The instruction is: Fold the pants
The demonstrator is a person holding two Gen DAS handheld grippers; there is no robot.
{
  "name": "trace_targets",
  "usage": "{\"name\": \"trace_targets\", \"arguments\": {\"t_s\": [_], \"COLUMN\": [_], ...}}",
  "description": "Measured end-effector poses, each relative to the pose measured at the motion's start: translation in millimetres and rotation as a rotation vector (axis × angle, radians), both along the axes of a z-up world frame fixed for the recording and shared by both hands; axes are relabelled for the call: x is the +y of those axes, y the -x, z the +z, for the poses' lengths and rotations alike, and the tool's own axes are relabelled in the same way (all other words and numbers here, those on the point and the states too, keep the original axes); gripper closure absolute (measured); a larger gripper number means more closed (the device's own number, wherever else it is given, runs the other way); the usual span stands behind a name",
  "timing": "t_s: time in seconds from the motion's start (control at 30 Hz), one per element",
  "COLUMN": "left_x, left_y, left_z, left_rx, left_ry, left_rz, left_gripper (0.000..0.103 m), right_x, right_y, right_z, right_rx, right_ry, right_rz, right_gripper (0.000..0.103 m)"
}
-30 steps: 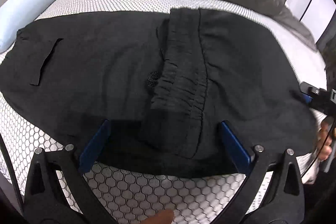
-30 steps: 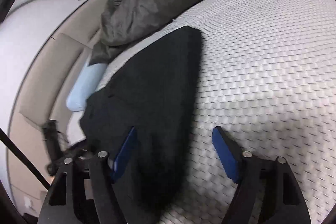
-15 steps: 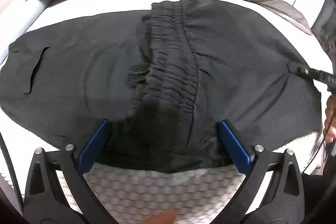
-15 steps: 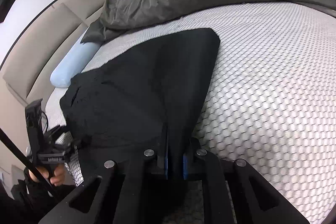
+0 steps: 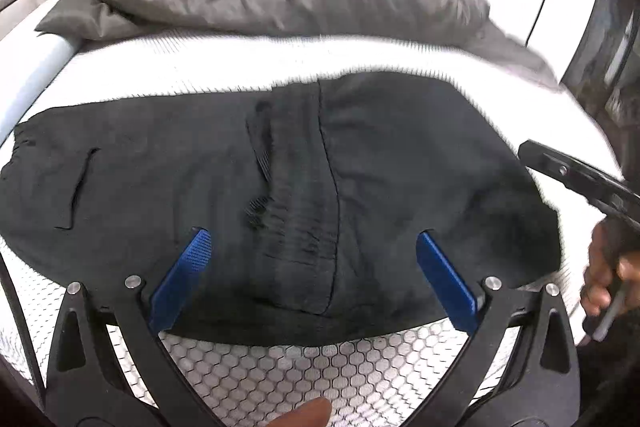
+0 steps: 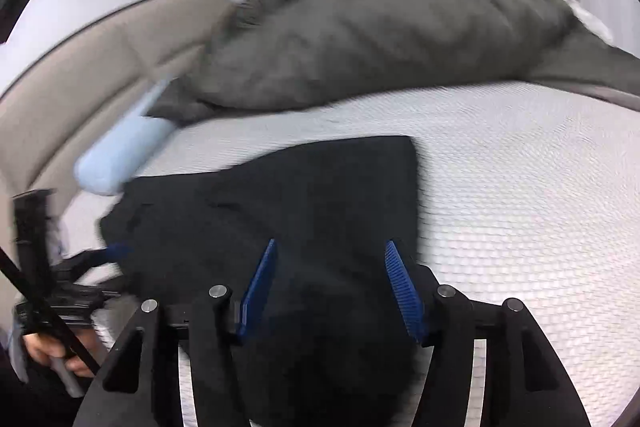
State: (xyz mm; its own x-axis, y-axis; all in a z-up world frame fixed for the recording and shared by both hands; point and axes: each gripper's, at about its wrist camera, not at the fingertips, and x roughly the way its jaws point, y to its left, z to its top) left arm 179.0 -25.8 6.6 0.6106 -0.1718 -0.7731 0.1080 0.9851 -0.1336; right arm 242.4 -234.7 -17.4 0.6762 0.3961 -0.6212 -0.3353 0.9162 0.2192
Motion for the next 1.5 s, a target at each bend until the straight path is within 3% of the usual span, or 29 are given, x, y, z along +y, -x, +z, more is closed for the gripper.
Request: {"name": "trace_targets", "arguments": {"t_s": [0.1,0.17,0.27,0.5,0.6,0.67,0.73,0.87,1.0,1.07,1.17,1.3,1.43,1.5], "left_x": [-10,-8,-1,15,19,20,15,-9,-9,-3,-5,-5,-5,-4], "left_y": [-10,-10,-7,-21,-19,-18,-24,-58,-85,-84,-77,-72,-71,-69], "left_z": [-23,-38,-40,-36,-22,-9,-6,-16,-42,-46,-48,-50,-42,-32], "left_rx": [0.061,0.101,0.08,0.107,0.065,0.001,-0.003,0.057,0.165,0.153,0.128,0.116,0.131,0.121], "left_ry": [-0.061,-0.077,-0.073,-0.037,0.014,0.085,0.097,0.013,0.013,0.062,0.036,0.033,0.021,0.028], "left_rz": [0.002,0.007,-0.007,0.028,0.051,0.046,0.047,0.032,0.047,0.04,-0.003,-0.021,0.01,0.013], "left_gripper": [0.001,0.001,0.0,0.0,0.001,0.001,0.001,0.001,0.0,0.0,0.0,0.0,0.0,0.0], "right_x": [47,59,50,-19,-43,-37,-23,18,50,55,39,0,-7,5], "right_y": [5,12,23,50,62,64,62,45,11,-1,-4,6,15,15], "right_z": [-28,-40,-48,-46,-40,-26,-16,-14,-28,-40,-51,-41,-22,-10], "right_rx": [0.069,0.082,0.091,0.098,0.085,0.015,-0.036,-0.067,0.019,0.057,0.075,0.04,0.011,-0.023], "right_ry": [0.127,0.176,0.227,0.175,0.115,0.093,0.112,0.183,0.199,0.259,0.302,0.309,0.277,0.308], "right_rz": [0.092,0.14,0.138,0.071,0.055,0.034,0.04,0.115,0.134,0.098,0.052,-0.08,-0.084,-0.06], "right_gripper": [0.079,0.079,0.079,0.079,0.075,0.066,0.047,0.047,0.047,0.048,0.049,0.05,0.049,0.04]}}
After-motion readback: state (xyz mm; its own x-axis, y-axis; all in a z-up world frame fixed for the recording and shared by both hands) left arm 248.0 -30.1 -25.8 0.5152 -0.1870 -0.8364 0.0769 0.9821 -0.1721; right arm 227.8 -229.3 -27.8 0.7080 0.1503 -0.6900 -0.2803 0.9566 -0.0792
